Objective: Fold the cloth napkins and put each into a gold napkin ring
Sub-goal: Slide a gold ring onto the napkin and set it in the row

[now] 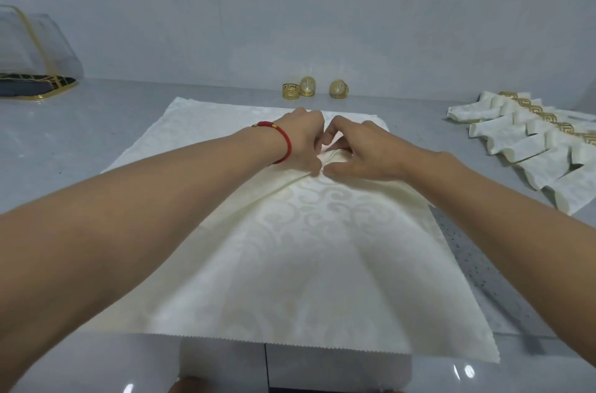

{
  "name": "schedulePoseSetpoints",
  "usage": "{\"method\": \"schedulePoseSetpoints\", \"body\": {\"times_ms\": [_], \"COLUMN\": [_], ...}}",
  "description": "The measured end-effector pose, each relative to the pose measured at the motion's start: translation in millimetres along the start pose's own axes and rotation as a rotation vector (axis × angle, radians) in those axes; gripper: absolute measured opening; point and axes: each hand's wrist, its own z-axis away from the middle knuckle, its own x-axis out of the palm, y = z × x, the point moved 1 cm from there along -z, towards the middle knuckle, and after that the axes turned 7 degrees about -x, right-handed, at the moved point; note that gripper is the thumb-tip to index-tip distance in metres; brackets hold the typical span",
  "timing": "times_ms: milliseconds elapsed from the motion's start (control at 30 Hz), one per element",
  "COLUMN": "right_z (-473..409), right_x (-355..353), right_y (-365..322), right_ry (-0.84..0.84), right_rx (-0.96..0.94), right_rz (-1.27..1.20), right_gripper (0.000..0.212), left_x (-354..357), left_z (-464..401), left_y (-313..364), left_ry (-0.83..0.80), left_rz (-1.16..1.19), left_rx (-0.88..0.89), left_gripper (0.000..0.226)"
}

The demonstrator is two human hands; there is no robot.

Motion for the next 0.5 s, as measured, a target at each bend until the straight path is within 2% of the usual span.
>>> {"method": "schedulePoseSetpoints", "body": {"times_ms": [167,267,500], "right_z": [4.4,-1.5,-4.2], "right_x": [10.0,7.2,-6.1], "right_y": [4.9,7.1,4.5], "right_ry": [0.075,0.092,0.102], "right_rx": [-0.083,-0.072,0.017], "right_rz": [0.036,0.020,-0.168], "right_gripper": [0.015,0.008,0.014], "left_x": [-5.5,-6.4,-2.7], "left_z": [-5.2,-3.7,5.5], "left_y": [1.5,0.7,14.1], "left_ry": [-0.048,-0.040,0.026], "left_rz": [-0.015,-0.027,-0.115], "left_rx": [0.005,0.030,0.053], "left_gripper": [0.020,0.024,0.043]}}
